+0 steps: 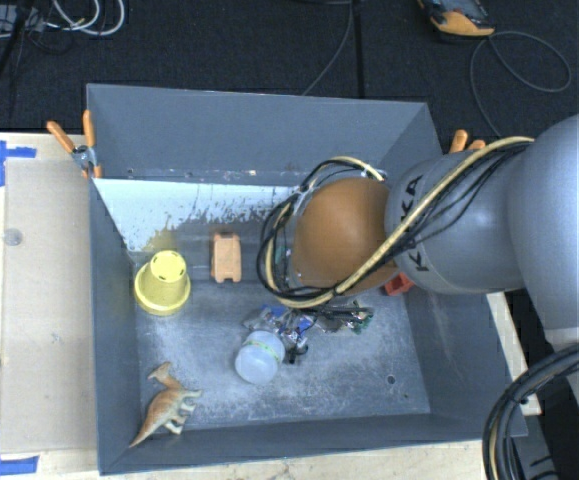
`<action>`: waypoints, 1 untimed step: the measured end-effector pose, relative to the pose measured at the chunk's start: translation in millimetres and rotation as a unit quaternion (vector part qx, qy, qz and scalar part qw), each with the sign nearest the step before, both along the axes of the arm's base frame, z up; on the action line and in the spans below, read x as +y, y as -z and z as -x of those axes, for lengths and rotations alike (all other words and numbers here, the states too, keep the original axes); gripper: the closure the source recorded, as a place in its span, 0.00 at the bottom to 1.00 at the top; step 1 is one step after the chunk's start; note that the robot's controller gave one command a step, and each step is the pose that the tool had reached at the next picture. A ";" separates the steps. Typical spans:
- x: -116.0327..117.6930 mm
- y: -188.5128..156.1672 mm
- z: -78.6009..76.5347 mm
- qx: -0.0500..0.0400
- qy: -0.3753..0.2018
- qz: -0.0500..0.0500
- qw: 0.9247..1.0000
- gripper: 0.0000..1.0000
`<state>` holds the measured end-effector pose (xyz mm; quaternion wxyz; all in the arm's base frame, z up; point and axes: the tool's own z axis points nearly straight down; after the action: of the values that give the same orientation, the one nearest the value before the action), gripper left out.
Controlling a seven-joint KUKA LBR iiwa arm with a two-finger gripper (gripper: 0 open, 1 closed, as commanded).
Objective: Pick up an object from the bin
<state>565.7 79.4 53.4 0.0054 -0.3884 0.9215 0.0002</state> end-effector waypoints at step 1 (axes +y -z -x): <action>0.1 -0.8 0.3 0.000 -0.002 0.000 1.000 1.00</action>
Offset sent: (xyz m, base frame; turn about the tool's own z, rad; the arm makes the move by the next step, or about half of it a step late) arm 0.0001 0.0000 0.0987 0.0000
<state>565.4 79.5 54.2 0.0052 -0.3904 0.9206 0.0002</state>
